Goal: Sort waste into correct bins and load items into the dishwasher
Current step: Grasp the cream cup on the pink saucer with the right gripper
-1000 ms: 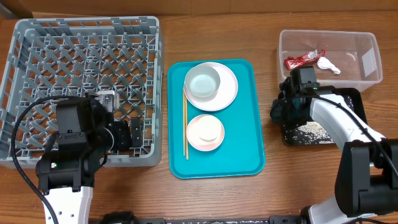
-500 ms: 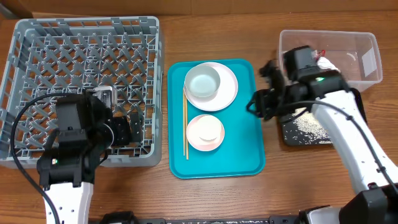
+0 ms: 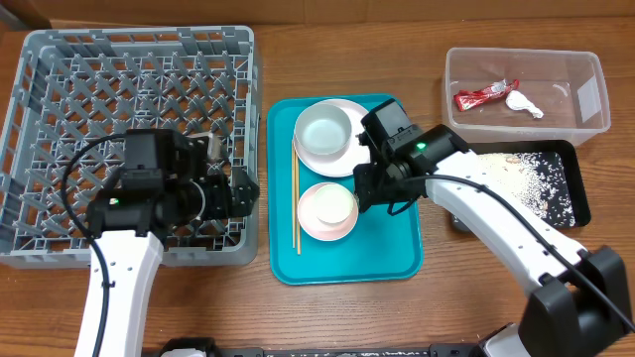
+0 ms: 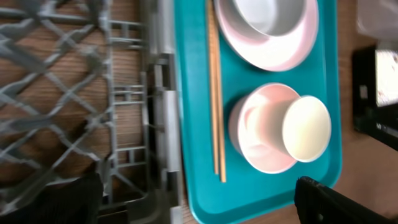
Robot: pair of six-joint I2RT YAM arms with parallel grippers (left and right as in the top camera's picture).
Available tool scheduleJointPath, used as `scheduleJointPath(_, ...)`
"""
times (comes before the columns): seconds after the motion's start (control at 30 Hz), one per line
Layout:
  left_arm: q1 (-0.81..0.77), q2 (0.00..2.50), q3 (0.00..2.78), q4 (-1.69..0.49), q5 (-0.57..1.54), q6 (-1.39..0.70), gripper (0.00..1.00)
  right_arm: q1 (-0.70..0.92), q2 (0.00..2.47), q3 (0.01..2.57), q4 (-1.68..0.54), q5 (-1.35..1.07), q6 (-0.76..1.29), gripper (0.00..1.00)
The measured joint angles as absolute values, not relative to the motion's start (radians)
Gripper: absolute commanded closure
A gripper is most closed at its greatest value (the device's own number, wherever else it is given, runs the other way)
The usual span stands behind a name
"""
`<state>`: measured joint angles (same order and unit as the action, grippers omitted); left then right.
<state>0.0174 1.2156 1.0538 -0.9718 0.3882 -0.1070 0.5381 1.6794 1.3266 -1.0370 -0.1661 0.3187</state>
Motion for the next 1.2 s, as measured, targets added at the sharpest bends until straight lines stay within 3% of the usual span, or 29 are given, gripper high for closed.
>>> scheduleJointPath(0.37, -0.125, 1.216, 1.054, -0.936, 0.377, -0.098, 0.0, 0.546, 1.784, 1.325, -1.013, -0.199, 0.34, 0.56)
scheduleJointPath(0.47, -0.131, 1.216, 1.054, -0.935, 0.369, -0.098, 0.0, 0.566, 1.784, 1.325, -1.02, -0.206, 0.342, 0.6)
scheduleJointPath(0.97, -0.131, 1.216, 1.054, -0.939, 0.363, -0.098, 0.0, 0.612, 1.783, 1.432, -1.073, -0.21, 0.348, 0.54)
scheduleJointPath(1.2, -0.131, 1.216, 1.054, -0.939, 0.363, -0.098, 0.0, 0.622, 1.807, 1.375, -1.021, -0.21, 0.367, 0.7)
